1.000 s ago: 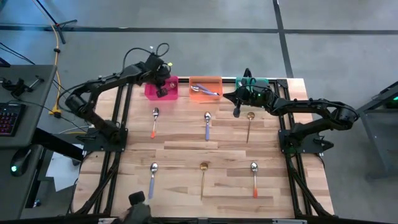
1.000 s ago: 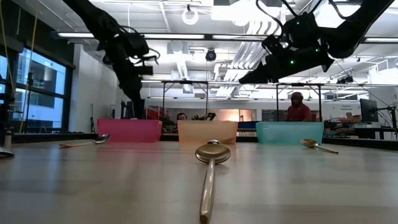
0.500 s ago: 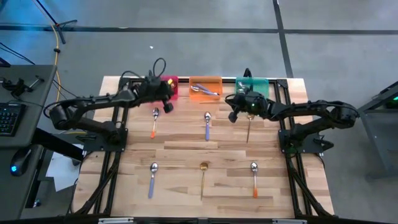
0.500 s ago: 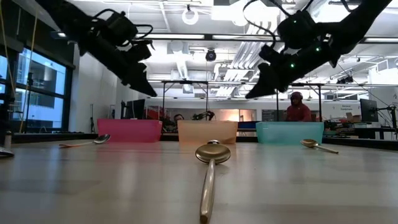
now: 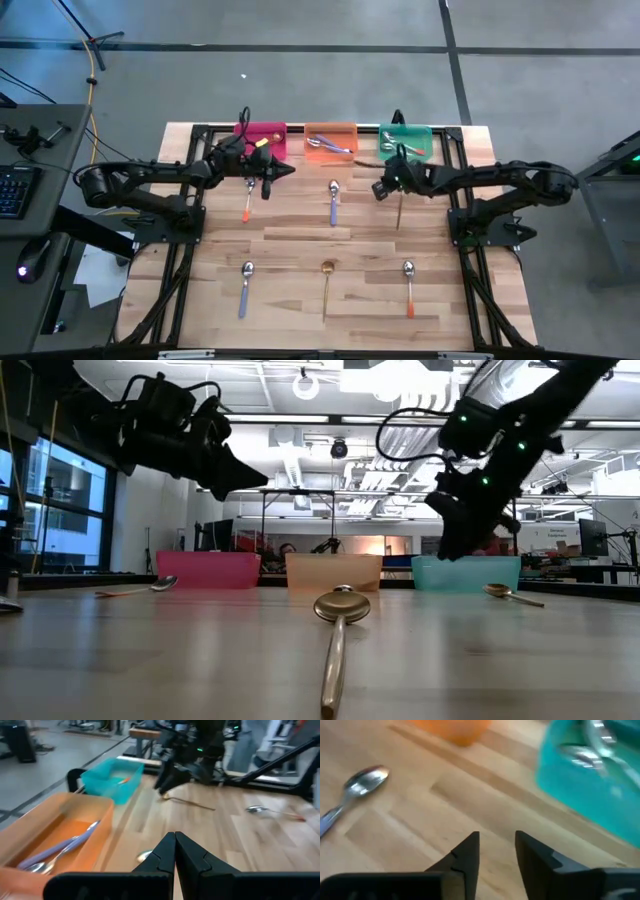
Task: Sort silverware by color (type)
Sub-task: Put the top gold spoon into the pink bin
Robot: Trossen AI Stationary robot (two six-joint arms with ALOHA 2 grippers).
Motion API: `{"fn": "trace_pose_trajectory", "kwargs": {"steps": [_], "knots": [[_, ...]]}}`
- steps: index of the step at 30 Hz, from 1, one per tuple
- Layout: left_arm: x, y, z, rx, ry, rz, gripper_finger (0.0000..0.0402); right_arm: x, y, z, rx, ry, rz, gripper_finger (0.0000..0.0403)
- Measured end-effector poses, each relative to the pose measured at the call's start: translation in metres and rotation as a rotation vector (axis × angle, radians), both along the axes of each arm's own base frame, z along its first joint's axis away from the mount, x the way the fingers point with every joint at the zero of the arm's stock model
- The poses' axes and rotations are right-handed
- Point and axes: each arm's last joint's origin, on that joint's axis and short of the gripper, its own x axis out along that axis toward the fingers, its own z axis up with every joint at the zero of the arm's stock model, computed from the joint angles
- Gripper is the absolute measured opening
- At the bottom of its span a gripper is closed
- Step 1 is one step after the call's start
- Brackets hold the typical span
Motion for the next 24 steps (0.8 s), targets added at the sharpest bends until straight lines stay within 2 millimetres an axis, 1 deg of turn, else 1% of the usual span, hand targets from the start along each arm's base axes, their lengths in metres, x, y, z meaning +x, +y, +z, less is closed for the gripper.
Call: {"fn": "trace_pose_trajectory", "kwargs": {"steps": [3,6,8,12,16,20,24], "knots": [[0.001,-0.002,0.0,-0.007,-0.005,-0.013,0.0,0.0,-0.008,0.015,0.041,0.061,-0.062,0.0123],[0.003,-0.006,0.0,-0.044,-0.001,-0.021,0.0,0.0,-0.013,0.028,0.088,0.1,-0.081,0.0128],[0.006,-0.011,0.0,-0.048,0.0,-0.029,0.0,-0.002,-0.012,0.031,0.144,0.122,-0.091,0.013],[0.011,-0.02,0.0,-0.01,0.006,0.015,0.0,-0.008,0.001,0.026,0.235,0.172,-0.154,0.0131],[0.013,-0.024,0.002,-0.014,-0.016,0.047,0.0,-0.017,0.012,0.01,0.303,0.172,-0.277,0.0131],[0.013,-0.024,0.004,-0.064,-0.027,0.052,0.0,-0.026,0.017,-0.003,0.334,0.182,-0.357,0.0131],[0.012,-0.023,0.003,-0.064,-0.023,0.065,0.0,-0.03,0.016,-0.015,0.34,0.137,-0.395,0.0129]]}}
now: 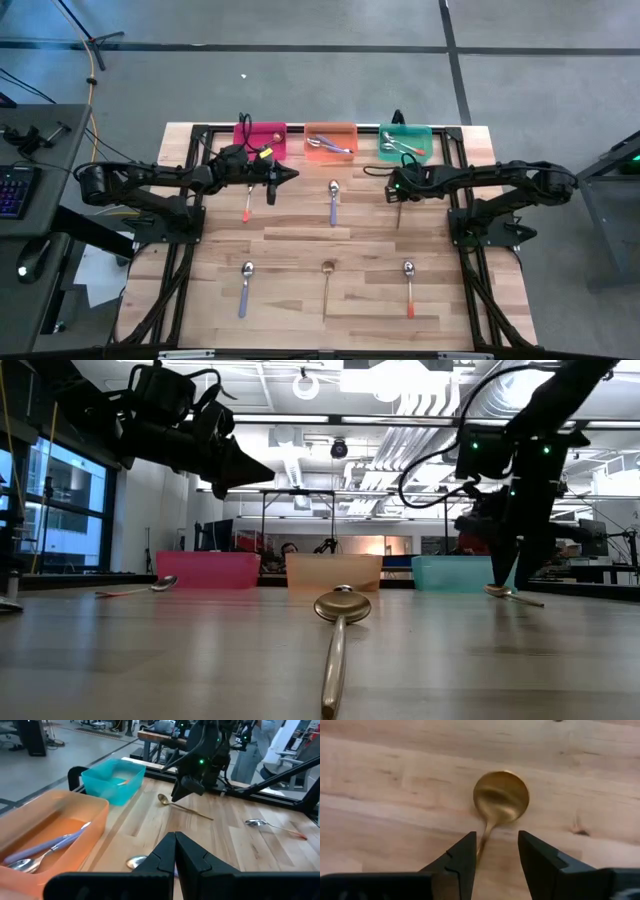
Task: Sort silverware by color (type)
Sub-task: Put the top gold spoon into the pink bin
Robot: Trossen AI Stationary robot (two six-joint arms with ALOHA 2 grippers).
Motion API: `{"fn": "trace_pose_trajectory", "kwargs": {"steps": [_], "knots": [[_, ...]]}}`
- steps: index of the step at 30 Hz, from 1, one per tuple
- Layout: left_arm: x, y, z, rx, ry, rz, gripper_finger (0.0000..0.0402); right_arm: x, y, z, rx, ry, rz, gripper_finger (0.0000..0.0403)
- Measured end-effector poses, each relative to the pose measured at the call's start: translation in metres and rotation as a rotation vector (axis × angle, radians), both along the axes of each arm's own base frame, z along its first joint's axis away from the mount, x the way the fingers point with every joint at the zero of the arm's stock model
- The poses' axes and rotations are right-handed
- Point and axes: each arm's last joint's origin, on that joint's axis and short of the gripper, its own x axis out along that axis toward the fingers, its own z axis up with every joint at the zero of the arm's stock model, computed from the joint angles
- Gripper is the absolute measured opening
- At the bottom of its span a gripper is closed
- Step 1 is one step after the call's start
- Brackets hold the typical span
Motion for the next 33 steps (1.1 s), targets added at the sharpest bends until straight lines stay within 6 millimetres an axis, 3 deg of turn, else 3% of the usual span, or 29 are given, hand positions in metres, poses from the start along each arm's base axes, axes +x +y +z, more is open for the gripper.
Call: {"fn": "trace_pose_trajectory", "kwargs": {"steps": [11,19,27,33], "knots": [[-0.001,0.011,-0.009,-0.042,0.037,0.05,0.0,-0.009,-0.005,-0.023,0.026,-0.053,-0.074,0.0066],[0.003,0.021,-0.029,-0.075,0.083,0.039,0.0,-0.006,-0.008,-0.023,0.004,-0.052,0.042,0.0005],[0.003,0.027,-0.048,-0.154,-0.071,-0.013,0.0,0.017,-0.007,-0.011,-0.017,-0.235,0.276,0.0001],[0.006,0.028,-0.055,-0.205,-0.12,-0.034,0.0003,0.04,-0.01,0.007,-0.199,-0.462,0.447,0.0]]}}
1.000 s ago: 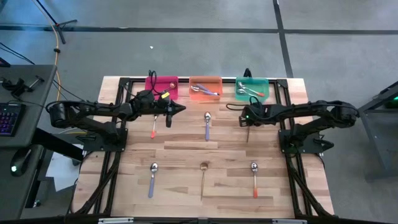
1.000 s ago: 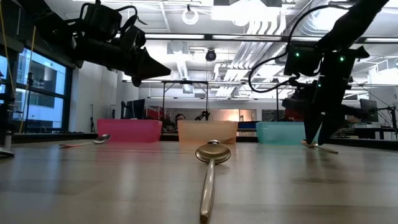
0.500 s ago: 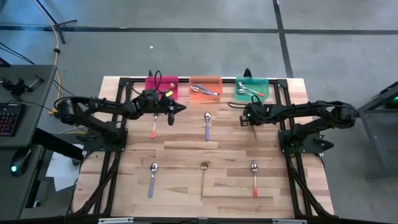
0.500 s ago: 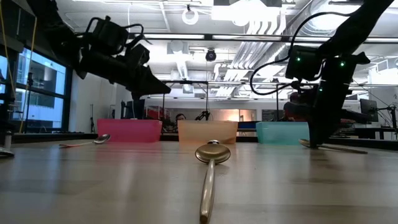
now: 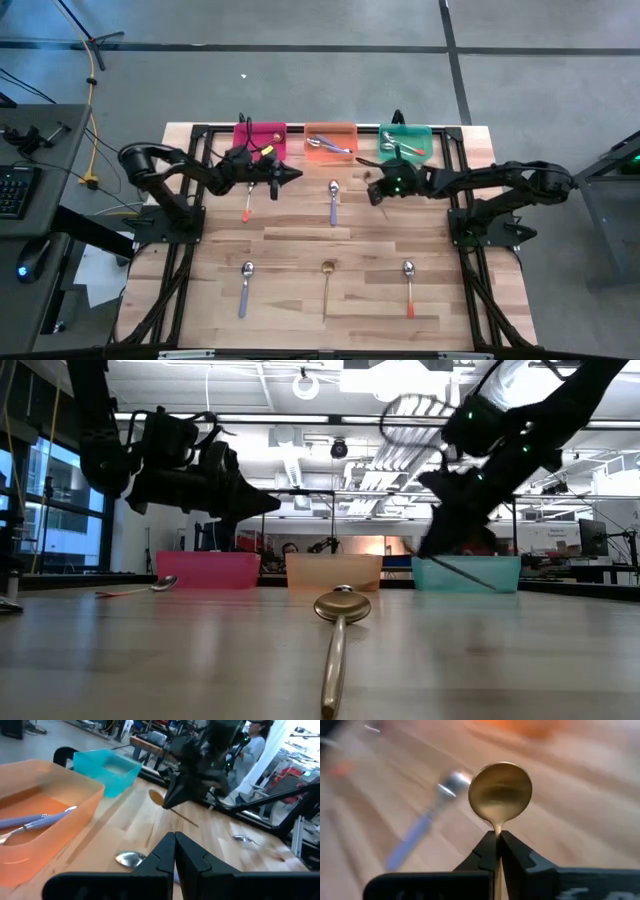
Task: Sort silverware by color (type)
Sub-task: Put the top gold spoon into the pink bin
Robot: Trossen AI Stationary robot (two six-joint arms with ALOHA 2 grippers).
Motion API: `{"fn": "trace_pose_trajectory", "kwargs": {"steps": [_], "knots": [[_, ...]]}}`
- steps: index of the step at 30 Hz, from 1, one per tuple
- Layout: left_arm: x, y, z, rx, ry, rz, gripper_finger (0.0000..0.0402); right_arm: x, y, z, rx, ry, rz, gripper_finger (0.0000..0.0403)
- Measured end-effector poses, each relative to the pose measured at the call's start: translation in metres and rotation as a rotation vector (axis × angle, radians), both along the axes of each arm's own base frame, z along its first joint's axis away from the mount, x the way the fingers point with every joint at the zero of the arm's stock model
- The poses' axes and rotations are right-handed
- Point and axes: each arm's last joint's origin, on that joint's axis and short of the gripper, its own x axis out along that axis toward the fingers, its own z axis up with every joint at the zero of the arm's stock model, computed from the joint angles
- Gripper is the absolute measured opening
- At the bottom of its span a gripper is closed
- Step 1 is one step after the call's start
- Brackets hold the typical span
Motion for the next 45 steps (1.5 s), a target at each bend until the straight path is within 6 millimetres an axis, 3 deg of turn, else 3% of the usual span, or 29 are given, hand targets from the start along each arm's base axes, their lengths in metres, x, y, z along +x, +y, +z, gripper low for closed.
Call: {"fn": "trace_pose_trajectory", "kwargs": {"steps": [7,12,20,25,37,41,45], "knots": [[0.006,-0.011,0.004,0.022,-0.044,-0.046,0.004,0.022,0.002,0.033,-0.264,-0.321,0.118,0.0],[0.022,-0.021,0.015,0.046,-0.091,-0.107,0.0084,0.03,0.012,0.057,-0.427,-0.518,0.185,0.0],[0.053,-0.039,0.043,0.115,-0.191,-0.129,0.0151,0.049,0.034,0.086,-0.572,-0.594,0.313,0.0],[0.066,-0.048,0.057,0.164,-0.242,-0.127,0.0171,0.065,0.045,0.099,-0.641,-0.625,0.375,0.0],[0.077,-0.055,0.067,0.218,-0.26,-0.094,0.0164,0.102,0.045,0.104,-0.663,-0.638,0.462,0.0],[0.077,-0.055,0.068,0.26,-0.262,-0.092,0.0124,0.106,0.045,0.106,-0.664,-0.648,0.468,0.0],[0.076,-0.055,0.067,0.302,-0.261,-0.099,0.0059,0.106,0.044,0.106,-0.668,-0.649,0.467,0.0]]}}
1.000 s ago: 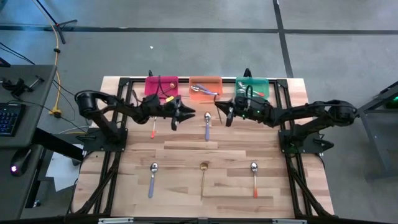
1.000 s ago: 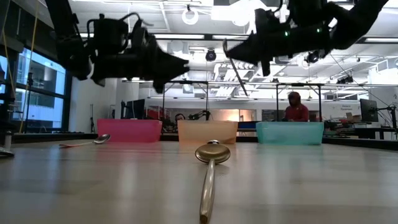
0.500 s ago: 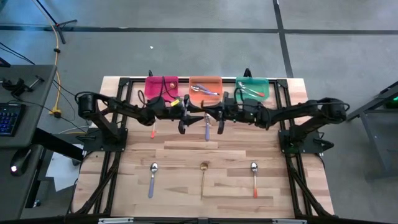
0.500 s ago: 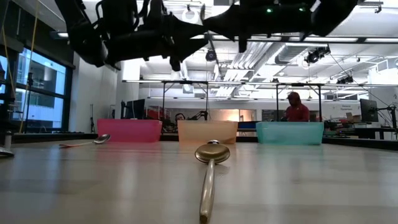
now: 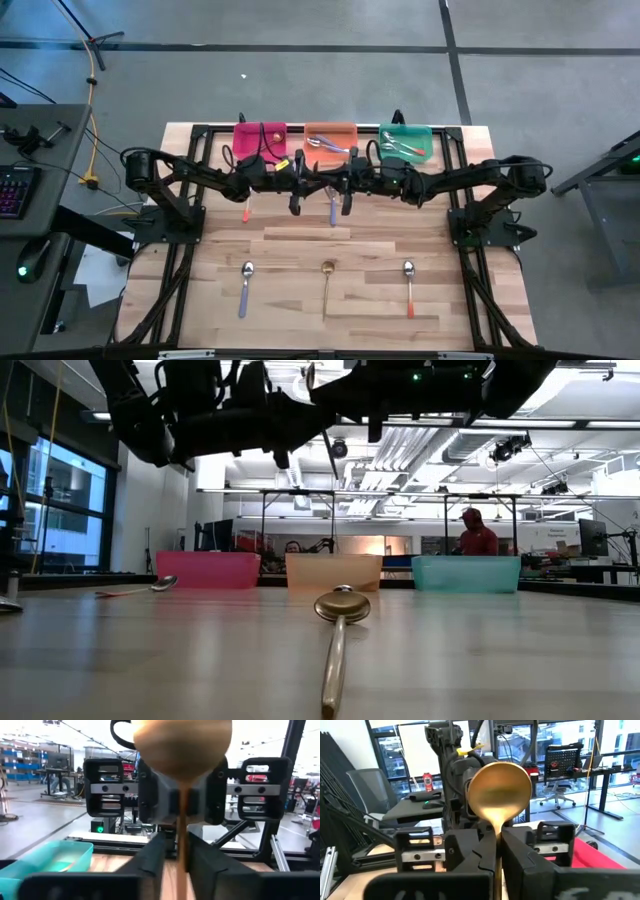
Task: Sort silverware by color (type)
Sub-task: Put the top gold spoon into the pink bin
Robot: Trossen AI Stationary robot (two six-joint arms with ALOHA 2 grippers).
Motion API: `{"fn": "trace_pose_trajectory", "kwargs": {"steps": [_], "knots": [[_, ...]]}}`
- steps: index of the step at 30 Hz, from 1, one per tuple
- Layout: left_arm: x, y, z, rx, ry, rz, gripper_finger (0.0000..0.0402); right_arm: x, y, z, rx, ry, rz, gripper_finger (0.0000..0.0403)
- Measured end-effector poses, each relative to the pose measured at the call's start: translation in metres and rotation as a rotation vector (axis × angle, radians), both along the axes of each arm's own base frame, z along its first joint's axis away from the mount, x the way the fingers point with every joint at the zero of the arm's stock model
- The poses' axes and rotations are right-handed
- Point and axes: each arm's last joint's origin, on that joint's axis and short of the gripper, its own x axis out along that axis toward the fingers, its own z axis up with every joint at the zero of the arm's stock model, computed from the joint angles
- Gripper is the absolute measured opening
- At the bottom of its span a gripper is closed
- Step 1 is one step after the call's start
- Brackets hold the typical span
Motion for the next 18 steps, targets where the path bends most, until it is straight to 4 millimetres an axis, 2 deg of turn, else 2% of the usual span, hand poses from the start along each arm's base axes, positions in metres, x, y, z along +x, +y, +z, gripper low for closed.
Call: {"fn": "trace_pose_trajectory", "kwargs": {"steps": [3,9,14,18], "knots": [[-0.001,0.004,0.0,0.027,0.001,-0.012,0.0014,0.0,0.0,0.0,0.002,-0.002,-0.015,0.0],[-0.009,0.022,0.0,0.033,0.078,-0.019,0.0008,-0.001,-0.004,-0.003,0.011,0.036,-0.134,0.0],[-0.03,0.05,0.008,0.026,0.2,0.087,0.0007,-0.005,-0.011,-0.004,-0.009,0.076,-0.306,0.0],[-0.057,0.073,0.016,0.035,0.327,0.192,0.0007,-0.011,-0.018,0.0,-0.052,0.121,-0.397,0.0]]}}
